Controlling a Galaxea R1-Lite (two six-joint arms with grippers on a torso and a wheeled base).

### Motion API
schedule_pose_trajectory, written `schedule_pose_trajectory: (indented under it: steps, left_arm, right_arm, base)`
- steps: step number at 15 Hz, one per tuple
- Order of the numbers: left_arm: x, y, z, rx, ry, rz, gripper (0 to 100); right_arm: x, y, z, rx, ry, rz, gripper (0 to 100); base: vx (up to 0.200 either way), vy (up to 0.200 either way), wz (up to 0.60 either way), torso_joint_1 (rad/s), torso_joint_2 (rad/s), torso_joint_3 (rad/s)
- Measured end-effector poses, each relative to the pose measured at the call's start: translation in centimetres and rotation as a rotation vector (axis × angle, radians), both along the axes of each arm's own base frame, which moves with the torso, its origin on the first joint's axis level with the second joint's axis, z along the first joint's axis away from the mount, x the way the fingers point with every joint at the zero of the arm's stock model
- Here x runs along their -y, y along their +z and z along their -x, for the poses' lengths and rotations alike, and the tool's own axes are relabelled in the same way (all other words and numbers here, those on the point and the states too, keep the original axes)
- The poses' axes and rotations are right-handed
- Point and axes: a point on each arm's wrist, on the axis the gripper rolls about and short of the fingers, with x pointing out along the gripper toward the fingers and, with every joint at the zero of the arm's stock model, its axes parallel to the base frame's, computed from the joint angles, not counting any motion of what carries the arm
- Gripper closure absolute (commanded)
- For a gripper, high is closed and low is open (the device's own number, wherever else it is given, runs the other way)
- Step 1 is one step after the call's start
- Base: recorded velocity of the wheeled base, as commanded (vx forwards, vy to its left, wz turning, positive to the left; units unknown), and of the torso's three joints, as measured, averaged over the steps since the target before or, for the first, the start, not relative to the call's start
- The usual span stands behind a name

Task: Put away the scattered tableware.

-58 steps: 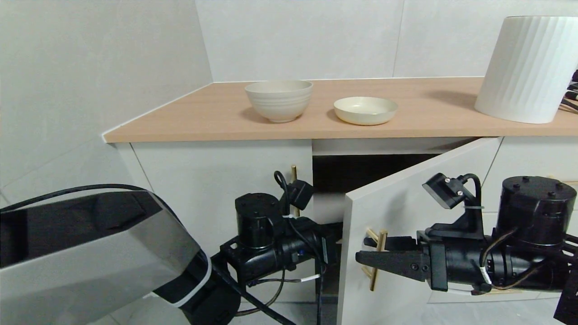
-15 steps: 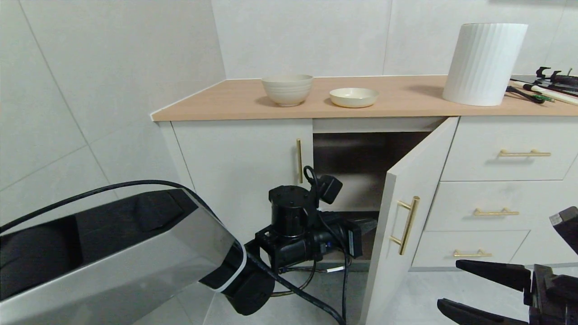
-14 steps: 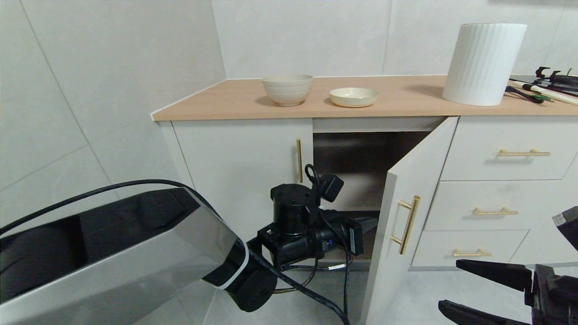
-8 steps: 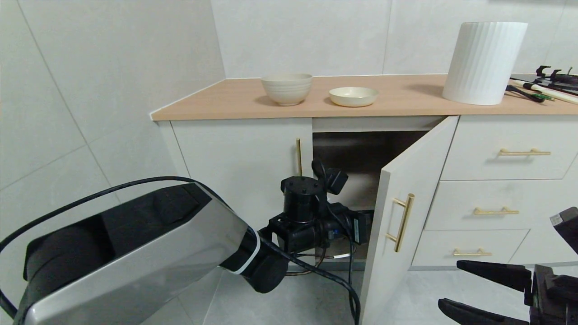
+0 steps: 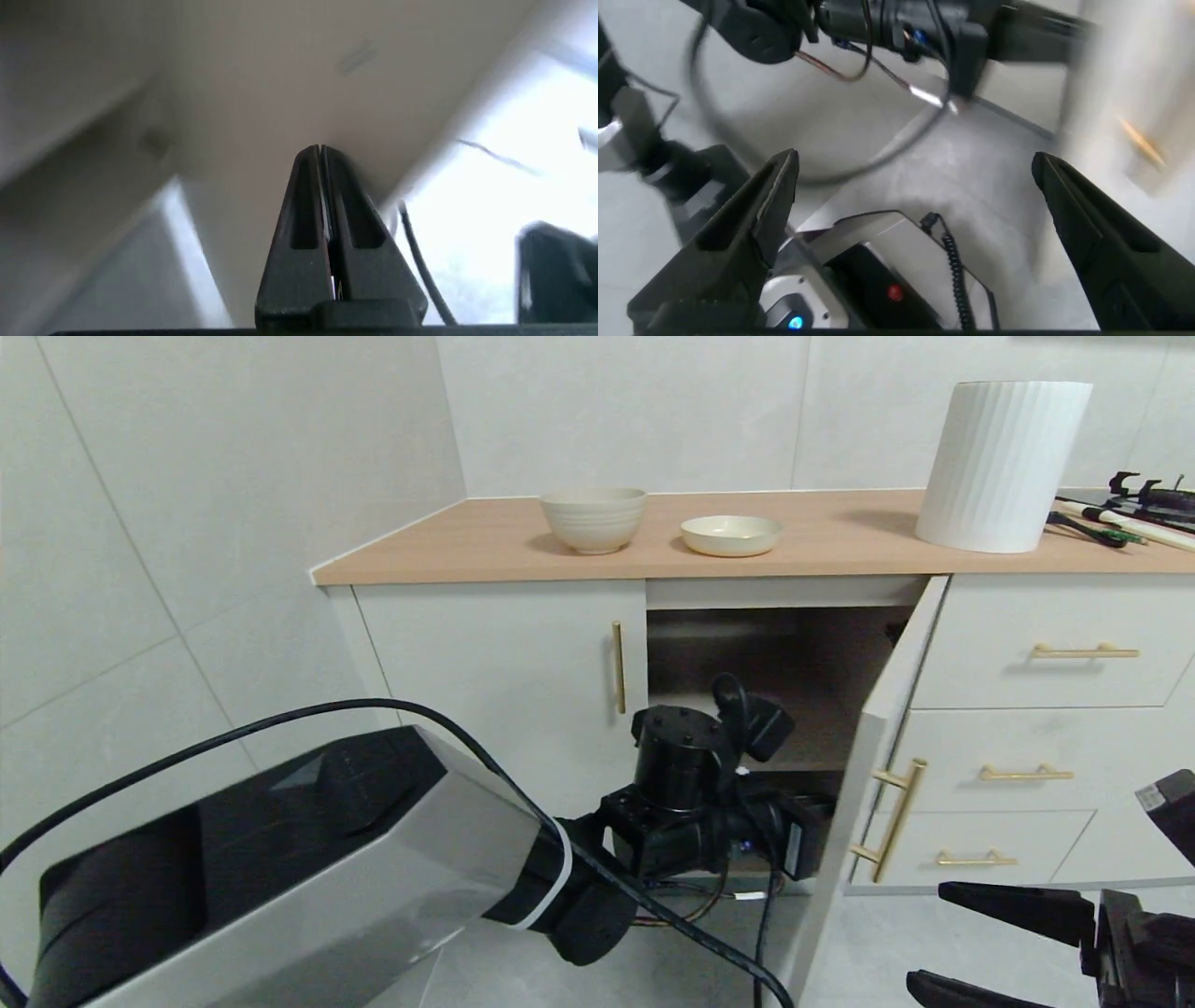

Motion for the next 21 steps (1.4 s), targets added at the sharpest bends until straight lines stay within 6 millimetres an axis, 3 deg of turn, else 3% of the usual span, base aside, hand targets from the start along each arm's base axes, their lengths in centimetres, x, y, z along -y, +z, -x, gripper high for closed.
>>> schedule_pose_trajectory:
  steps: [2, 4, 11, 13, 15, 18, 21]
  left_arm:
    - [1.8, 1.1, 1.8, 0.076, -0.062, -0.026, 100]
    - [2.0, 1.8, 2.0, 0.115, 0.001, -0.017, 100]
    - [-4.0, 3.3, -0.9, 0.084, 0.284, 0.044, 100]
    - [-6.8, 4.3, -0.8, 0.059, 0.339, 0.037, 100]
    - [-10.9, 6.1, 0.2, 0.046, 0.405, 0.030, 100]
    - [-17.3, 8.7, 2.7, 0.017, 0.513, 0.003, 100]
    - [-22.1, 10.7, 5.4, -0.021, 0.608, -0.031, 100]
  right_arm:
    - [0.0, 0.1, 0.4, 0.008, 0.025, -0.009, 0]
    - [0.1, 0.3, 0.7, 0.018, 0.031, -0.018, 0]
    - [0.1, 0.6, 0.6, 0.029, 0.035, -0.027, 0]
    - [-0.5, 1.1, -0.3, 0.027, 0.000, -0.013, 0]
    - [-1.7, 2.4, -2.1, 0.032, -0.082, 0.015, 0]
    - [-3.5, 4.2, -5.1, 0.046, -0.141, 0.021, 0]
    - [-4.6, 5.1, -7.4, 0.039, -0.166, 0.029, 0]
  base:
    - [0.000, 0.000, 0.00, 0.000, 0.00, 0.000]
    - [0.000, 0.000, 0.00, 0.000, 0.00, 0.000]
    - [0.000, 0.000, 0.00, 0.000, 0.00, 0.000]
    - [0.000, 0.000, 0.00, 0.000, 0.00, 0.000]
    - [0.000, 0.000, 0.00, 0.000, 0.00, 0.000]
    - [0.000, 0.000, 0.00, 0.000, 0.00, 0.000]
    - [0.000, 0.000, 0.00, 0.000, 0.00, 0.000]
